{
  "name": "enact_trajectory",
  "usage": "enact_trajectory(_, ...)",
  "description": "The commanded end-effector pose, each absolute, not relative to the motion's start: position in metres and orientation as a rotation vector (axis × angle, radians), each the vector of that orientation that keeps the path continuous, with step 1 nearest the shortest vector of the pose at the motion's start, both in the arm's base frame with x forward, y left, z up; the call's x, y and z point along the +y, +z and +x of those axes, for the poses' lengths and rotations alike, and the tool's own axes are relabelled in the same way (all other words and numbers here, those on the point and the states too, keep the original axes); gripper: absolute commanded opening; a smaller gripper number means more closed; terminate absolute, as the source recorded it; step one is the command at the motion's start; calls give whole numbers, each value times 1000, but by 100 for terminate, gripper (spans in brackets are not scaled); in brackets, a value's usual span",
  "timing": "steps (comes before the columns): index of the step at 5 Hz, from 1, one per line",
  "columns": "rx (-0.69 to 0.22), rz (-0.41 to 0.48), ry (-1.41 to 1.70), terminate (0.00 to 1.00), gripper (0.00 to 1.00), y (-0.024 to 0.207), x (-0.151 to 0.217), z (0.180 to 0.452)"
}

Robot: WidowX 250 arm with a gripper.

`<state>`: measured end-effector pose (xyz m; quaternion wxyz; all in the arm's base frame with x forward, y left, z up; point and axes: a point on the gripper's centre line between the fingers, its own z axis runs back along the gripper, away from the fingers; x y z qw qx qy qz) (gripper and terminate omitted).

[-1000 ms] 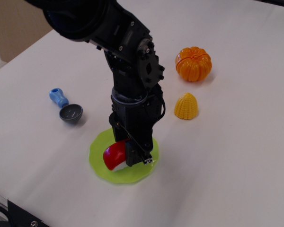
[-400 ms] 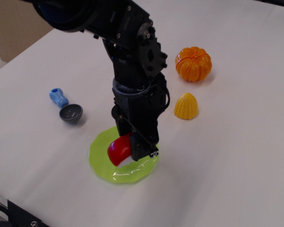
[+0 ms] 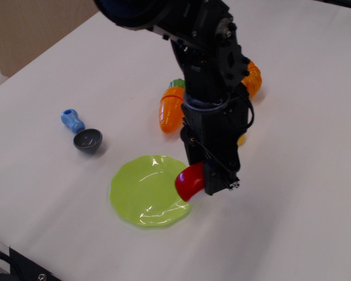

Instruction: Take sushi off plate

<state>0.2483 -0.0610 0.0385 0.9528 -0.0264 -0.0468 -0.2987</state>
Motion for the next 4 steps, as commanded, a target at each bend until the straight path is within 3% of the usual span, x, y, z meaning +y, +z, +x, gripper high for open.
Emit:
enact_trajectory(1,-133,-54,-551,0,0,33,-72,287)
enact_trajectory(2,-157,-65,-507,0,100,39,-72,288)
enact_trajectory(4,-177,-37,-438,0,100,81,-59,262)
